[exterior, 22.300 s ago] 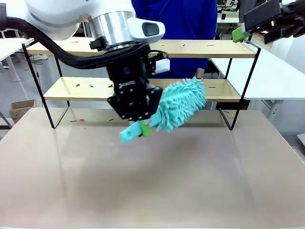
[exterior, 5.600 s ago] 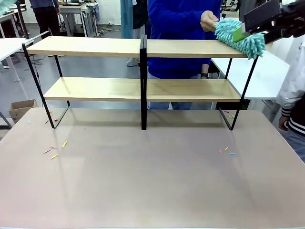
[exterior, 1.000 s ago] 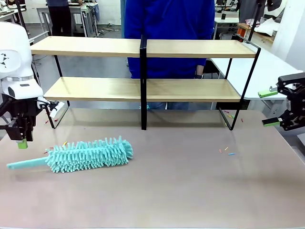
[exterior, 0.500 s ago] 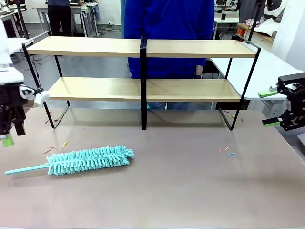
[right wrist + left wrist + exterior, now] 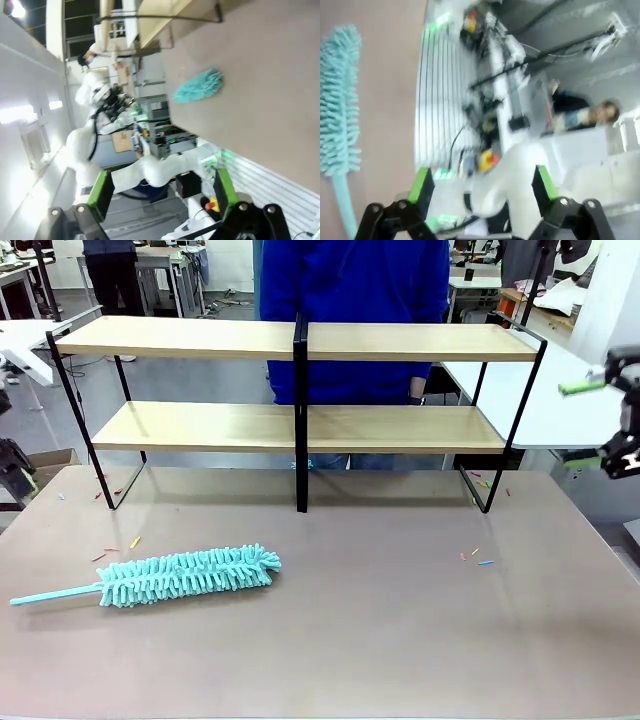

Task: Clean the shelves.
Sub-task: Place the Duster on the table.

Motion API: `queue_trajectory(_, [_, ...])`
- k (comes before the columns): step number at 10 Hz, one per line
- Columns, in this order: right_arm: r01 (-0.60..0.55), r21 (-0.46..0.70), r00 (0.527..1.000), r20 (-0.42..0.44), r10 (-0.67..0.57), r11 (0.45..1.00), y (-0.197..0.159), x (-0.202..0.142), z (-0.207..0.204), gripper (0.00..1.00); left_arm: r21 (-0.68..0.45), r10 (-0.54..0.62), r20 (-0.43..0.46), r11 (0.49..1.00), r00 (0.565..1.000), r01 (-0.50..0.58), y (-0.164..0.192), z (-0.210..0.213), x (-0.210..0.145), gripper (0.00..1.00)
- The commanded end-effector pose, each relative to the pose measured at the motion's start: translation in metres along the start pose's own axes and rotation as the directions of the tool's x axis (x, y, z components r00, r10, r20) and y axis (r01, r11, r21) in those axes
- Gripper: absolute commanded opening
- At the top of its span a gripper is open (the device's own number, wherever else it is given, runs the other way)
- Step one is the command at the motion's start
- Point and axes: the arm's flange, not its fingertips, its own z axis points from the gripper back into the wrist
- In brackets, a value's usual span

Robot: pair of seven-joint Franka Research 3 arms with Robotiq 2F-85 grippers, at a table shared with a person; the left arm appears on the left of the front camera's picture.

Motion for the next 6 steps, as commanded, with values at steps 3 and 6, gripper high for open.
queue_trajectory(3, [0.067, 0.138, 0.997, -0.032, -0.064, 0.988, 0.029, -0.010, 0.013, 1.00, 0.150, -0.024, 0.841, 0.970, 0.541, -0.190, -0.016, 0.055, -0.041, 1.00])
queue_trajectory(6, [0.018, 0.121, 0.999, -0.046, -0.013, 0.993, 0.037, -0.004, 0.007, 1.00, 0.196, -0.126, 0.952, 0.951, 0.278, -0.240, -0.044, 0.067, -0.071, 1.00])
